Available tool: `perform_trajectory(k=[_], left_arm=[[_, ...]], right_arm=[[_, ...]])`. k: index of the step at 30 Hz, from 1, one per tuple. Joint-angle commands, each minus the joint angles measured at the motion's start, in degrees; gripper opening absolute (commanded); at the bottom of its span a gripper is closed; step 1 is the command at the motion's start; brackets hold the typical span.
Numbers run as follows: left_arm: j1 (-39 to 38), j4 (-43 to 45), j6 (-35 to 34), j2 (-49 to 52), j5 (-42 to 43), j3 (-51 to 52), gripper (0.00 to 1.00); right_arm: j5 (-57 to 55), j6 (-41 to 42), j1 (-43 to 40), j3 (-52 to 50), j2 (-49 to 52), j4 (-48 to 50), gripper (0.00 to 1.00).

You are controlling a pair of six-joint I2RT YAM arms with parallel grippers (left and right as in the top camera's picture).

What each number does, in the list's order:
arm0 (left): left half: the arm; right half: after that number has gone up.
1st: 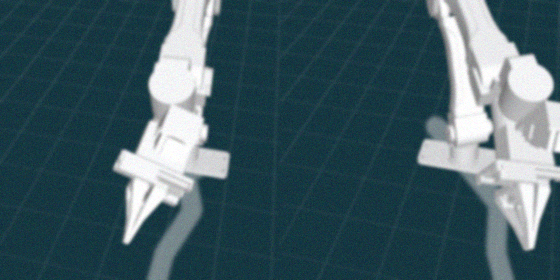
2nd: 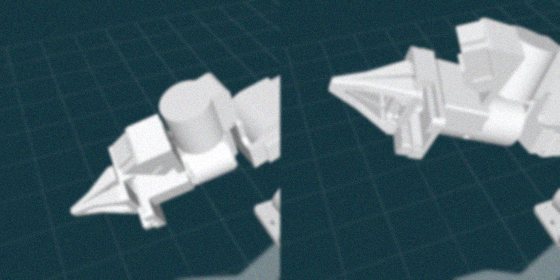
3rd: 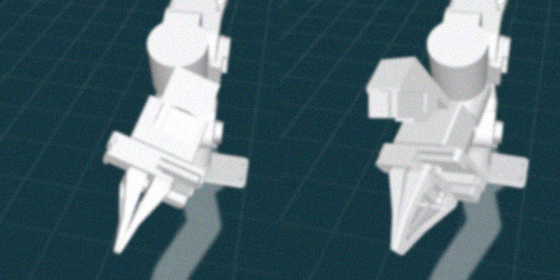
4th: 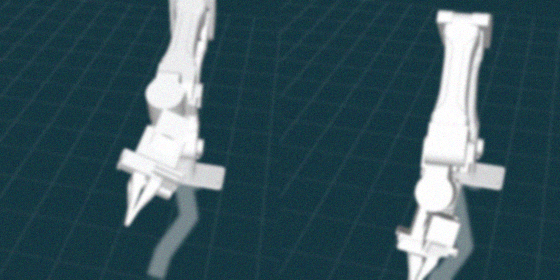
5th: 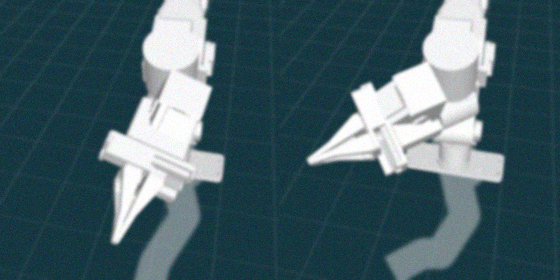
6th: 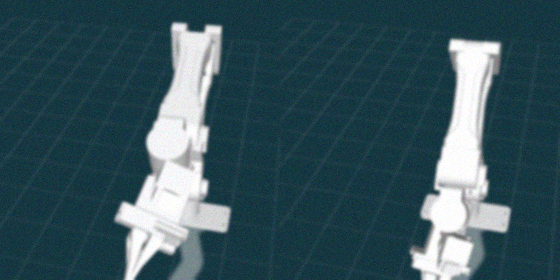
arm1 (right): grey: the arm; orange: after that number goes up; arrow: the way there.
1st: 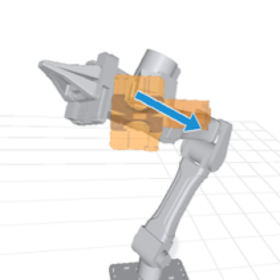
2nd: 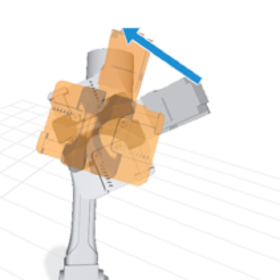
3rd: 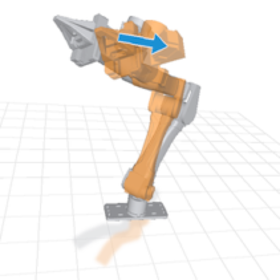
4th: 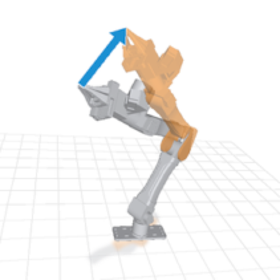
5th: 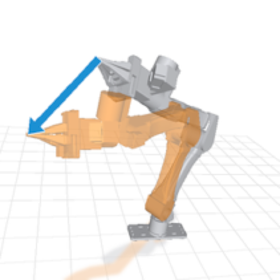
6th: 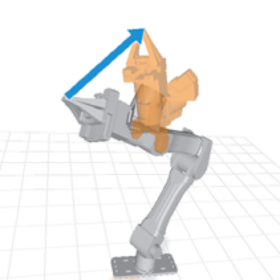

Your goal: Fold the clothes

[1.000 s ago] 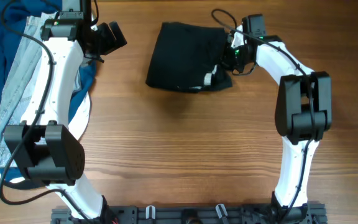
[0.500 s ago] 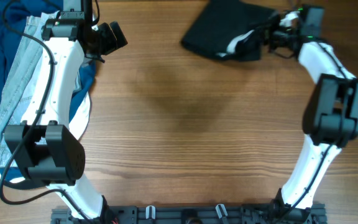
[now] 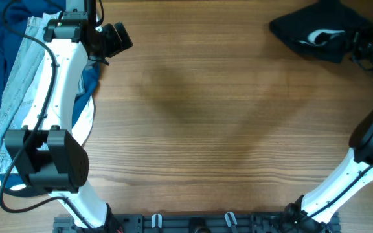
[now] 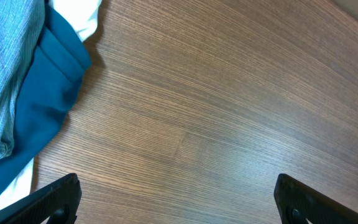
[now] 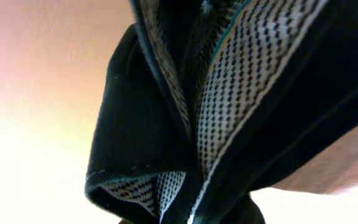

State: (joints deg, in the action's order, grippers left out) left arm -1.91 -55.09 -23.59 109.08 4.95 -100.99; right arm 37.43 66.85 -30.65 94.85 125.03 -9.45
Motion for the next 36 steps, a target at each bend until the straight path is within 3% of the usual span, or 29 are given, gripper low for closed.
perform_trajectory(k=[1,8,9,10,12,14,19,25,27,31,32,36], left_arm=[[-0.26,-0.02,0.85,-0.20,-0.59,-0.26,1.00],[-0.28,-0.07,0.85,-0.20,-0.57,-0.26,1.00],[-0.28,-0.07,0.85,-0.20,-0.57,-0.26,1.00],[-0.26,-0.04,0.87,-0.20,-0.57,-0.26,1.00],[-0.26,0.00,0.87,-0.20,-0.57,-0.26,1.00],[-0.26,0.00,0.87,-0.20,-0.59,-0.26,1.00],[-0.26,-0.26,0.87,-0.20,-0.57,-0.26,1.00],[-0.26,-0.22,0.87,-0.20,-0.59,-0.26,1.00],[-0.26,-0.22,0.85,-0.20,-0.57,-0.26,1.00],[-0.26,-0.24,0.85,-0.20,-0.55,-0.26,1.00],[-0.26,-0.24,0.55,-0.20,-0.26,-0.26,1.00],[-0.24,-0.24,0.46,-0.20,0.09,-0.26,1.00]], right_arm=[[-7.52,-0.98,0.11,0.28,-2.12,-0.87,0.04],[-18.05,-2.23,2.10,0.26,-1.09,-2.25,0.04],[-18.51,-3.48,2.27,0.26,-1.07,-2.60,0.09],[-18.56,-4.55,2.32,0.28,-1.09,-3.54,0.34],[-18.25,-5.35,2.29,0.28,-1.09,-5.92,0.72],[-17.84,-6.27,2.12,0.28,-1.38,-10.34,0.78],[-19.52,-9.88,0.96,0.31,-5.46,-25.14,0.78],[-23.98,-34.56,0.74,0.31,-15.10,-33.53,0.78],[-19.23,-47.15,0.76,0.31,-18.88,-33.27,0.78],[-5.70,-68.43,0.94,0.31,-26.62,-34.75,0.91],[-2.49,-73.09,1.09,0.31,-28.39,-35.78,0.98],[1.68,-86.36,3.58,0.31,-37.09,-42.88,1.00]])
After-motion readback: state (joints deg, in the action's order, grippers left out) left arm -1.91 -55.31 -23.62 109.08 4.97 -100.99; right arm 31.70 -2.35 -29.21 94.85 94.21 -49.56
